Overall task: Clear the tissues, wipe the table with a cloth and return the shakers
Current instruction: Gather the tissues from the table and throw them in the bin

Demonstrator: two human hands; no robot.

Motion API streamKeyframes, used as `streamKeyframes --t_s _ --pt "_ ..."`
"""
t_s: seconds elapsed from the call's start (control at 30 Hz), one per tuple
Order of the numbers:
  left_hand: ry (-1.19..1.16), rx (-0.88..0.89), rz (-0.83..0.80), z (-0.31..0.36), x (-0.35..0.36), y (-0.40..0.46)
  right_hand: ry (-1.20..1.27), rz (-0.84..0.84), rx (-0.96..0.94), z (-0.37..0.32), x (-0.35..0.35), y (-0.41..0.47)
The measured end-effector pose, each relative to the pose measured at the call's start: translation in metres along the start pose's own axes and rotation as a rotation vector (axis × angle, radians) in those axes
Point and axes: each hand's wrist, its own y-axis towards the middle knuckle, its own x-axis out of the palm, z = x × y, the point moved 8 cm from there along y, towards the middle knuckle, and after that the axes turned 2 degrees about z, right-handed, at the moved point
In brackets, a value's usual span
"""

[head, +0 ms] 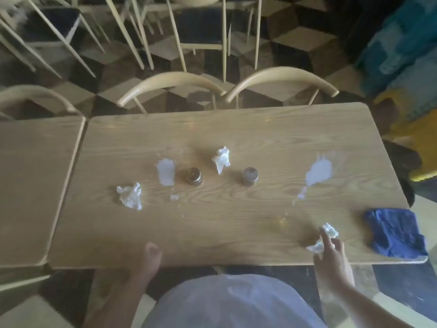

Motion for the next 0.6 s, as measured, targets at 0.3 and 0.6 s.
streamKeyframes --t_s 0.3,0.6 --pt "0.205 0.106 -0.208 0.052 0.050 -0.049 0.168 -0.111 0.286 0.001 0.000 0.055" --pt "0.119 0.124 0.077 0.076 -0.038 0.034 0.200 -0.315 0.373 -0.031 0.051 0.046"
